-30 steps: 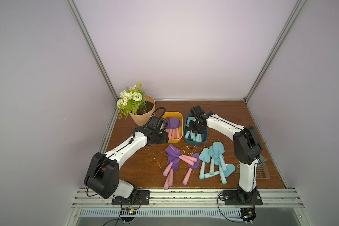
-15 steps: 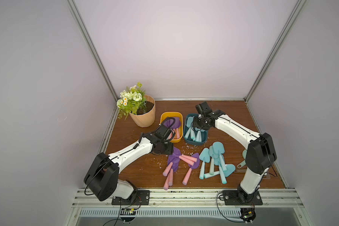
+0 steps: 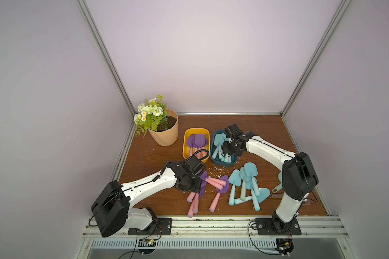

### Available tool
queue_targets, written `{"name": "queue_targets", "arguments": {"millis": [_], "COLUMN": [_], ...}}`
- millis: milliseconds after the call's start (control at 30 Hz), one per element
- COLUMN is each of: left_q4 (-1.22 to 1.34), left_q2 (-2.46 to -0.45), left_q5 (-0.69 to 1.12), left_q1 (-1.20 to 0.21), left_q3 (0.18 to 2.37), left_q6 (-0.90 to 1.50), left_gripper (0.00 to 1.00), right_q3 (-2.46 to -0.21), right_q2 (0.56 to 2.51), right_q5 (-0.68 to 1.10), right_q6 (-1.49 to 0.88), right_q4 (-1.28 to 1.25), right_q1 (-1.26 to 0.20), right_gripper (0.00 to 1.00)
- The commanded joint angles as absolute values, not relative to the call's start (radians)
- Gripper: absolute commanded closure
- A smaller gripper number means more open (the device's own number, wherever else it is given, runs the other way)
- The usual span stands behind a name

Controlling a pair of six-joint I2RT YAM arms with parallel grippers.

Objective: Sort the small shovels by color and place them into the storage box
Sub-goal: Pick up the shovel from the center of the board.

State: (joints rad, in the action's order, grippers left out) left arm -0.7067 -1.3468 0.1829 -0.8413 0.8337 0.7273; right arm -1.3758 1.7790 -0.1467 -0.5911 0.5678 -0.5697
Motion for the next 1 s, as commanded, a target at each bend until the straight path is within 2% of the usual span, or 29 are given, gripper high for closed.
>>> {"name": "queue_targets", "arguments": {"millis": [0,67,200,267,433,600,967], "left_q4": [-0.746,-0.749,-0.756,-0.756,-0.77,-0.861,-1.125], "left_q2": [-1.331,-1.327,-1.333,-1.337,-1.329,-1.32,-1.385], "left_q5": [0.178,0.168,0.161,0.169,0.174,0.074,-0.181], "left_q1": [-0.859,-0.859,-0.858,-0.858,-0.859,-0.858,-0.856], "left_q3": [0.811,0.808,0.804,0.799,0.798,0.872,1.033], "left_q6": [0.783,0.792,0.801,0.802,0.807,0.816,0.834], "left_gripper": [0.47,0.54,0.61,0.7,0.83,0.99,0.99], "right_q3": [-1.367,-1.358,-1.346,-1.339,-1.336,-1.342,-1.32], "right_q2": [1.717,1.712,1.706,1.703,1.705,1.713,1.727], "right_q5": [-0.129,-0.124,-0.121,-0.12,-0.11,-0.102,-0.073], "right_q6": [-0.577,-0.576,-0.573,-0.572,-0.576,-0.581,-0.569], "right_q4": [0.549,0.543,0.538,0.531,0.523,0.514,0.46], "right_q1": [-0.566,-0.564,-0.562,-0.561,-0.554,-0.55,-0.535], "right_gripper": [0.44,0.44,0.44,0.44,0.44,0.44,0.44]}}
